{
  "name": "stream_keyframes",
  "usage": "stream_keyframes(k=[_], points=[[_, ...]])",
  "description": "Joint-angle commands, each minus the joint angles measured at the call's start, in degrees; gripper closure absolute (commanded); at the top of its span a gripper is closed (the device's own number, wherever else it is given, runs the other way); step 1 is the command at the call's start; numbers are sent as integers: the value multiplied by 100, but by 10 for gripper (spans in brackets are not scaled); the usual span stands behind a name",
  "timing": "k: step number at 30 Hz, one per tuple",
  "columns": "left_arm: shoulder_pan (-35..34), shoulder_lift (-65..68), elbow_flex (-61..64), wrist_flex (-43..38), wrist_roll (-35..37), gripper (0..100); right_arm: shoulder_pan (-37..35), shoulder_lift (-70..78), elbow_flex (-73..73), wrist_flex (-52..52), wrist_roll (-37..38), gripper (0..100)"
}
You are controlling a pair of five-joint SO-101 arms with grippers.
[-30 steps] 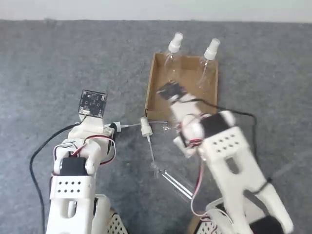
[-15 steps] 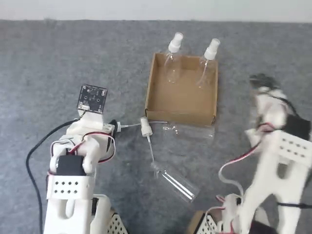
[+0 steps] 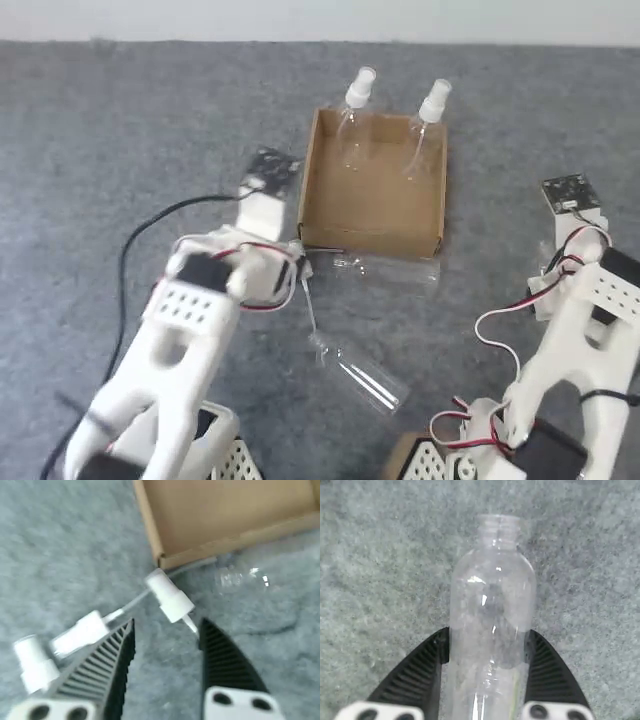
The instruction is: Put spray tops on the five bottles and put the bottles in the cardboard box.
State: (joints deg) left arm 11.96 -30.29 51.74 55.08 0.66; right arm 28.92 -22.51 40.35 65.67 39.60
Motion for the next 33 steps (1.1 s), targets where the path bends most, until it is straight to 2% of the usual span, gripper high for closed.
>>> stream_keyframes(k=[1, 8, 15, 21, 27, 33], points=[[132, 1029, -549, -404, 404, 773, 75, -22, -53, -57, 53, 887], [26, 2224, -954, -668, 985, 783, 48, -22, -53, -48, 53, 887], [18, 2637, -971, -879, 976, 795, 48, -22, -53, -48, 53, 887], [-18, 2813, -980, -818, 580, 863, 48, -22, -53, -48, 62, 887], [-325, 2681, -989, -308, 53, 896, 48, -22, -53, -40, 88, 887], [-695, 2031, -998, 677, -1503, 896, 13, -22, -53, -40, 97, 887]])
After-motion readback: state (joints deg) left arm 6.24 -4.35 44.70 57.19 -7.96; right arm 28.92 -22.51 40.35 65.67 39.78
